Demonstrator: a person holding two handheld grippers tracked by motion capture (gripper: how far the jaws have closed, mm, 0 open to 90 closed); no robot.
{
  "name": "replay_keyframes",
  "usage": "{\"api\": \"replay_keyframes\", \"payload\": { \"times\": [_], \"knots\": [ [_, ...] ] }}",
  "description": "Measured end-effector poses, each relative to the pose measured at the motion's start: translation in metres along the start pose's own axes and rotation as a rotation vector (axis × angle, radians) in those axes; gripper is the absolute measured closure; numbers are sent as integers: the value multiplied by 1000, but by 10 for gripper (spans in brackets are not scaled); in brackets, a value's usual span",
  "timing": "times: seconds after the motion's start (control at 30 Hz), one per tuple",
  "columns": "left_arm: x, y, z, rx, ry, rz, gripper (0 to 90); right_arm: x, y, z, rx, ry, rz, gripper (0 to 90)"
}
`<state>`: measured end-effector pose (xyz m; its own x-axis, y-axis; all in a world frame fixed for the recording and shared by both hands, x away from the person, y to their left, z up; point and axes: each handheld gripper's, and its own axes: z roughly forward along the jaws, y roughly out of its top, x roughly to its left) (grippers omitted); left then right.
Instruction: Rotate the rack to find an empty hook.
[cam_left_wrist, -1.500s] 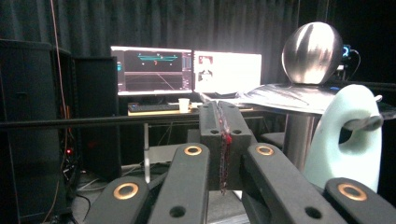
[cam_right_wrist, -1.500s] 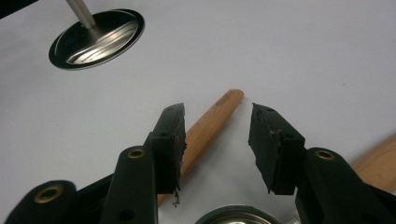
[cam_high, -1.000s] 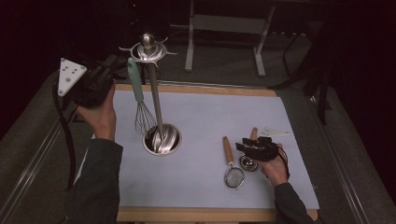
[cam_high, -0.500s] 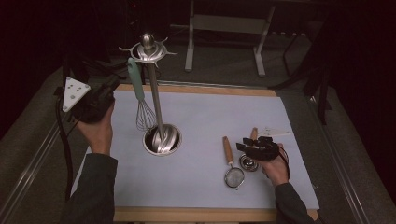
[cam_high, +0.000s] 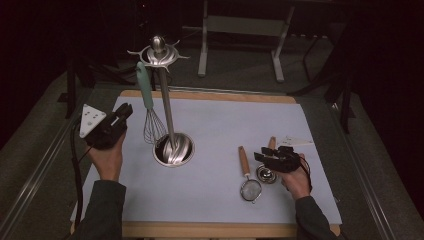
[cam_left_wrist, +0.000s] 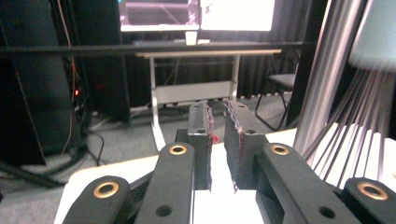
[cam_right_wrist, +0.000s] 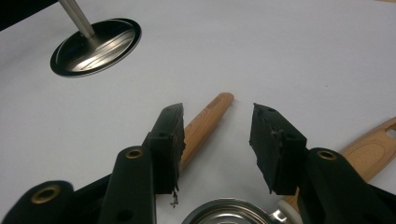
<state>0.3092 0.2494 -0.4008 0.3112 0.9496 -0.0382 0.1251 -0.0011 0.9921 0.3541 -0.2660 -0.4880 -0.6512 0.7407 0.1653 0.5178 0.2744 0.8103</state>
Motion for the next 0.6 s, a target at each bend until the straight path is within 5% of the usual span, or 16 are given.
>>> {"api": "replay_keyframes", "payload": {
  "times": [0.27,0.6],
  "knots": [
    [1,-52,-13,44,-13,-86,793,3,1,1,3,8,-1,538],
    [-5,-98,-27,135,-26,-85,770,3,3,-1,8,10,19,539]
  ]
}}
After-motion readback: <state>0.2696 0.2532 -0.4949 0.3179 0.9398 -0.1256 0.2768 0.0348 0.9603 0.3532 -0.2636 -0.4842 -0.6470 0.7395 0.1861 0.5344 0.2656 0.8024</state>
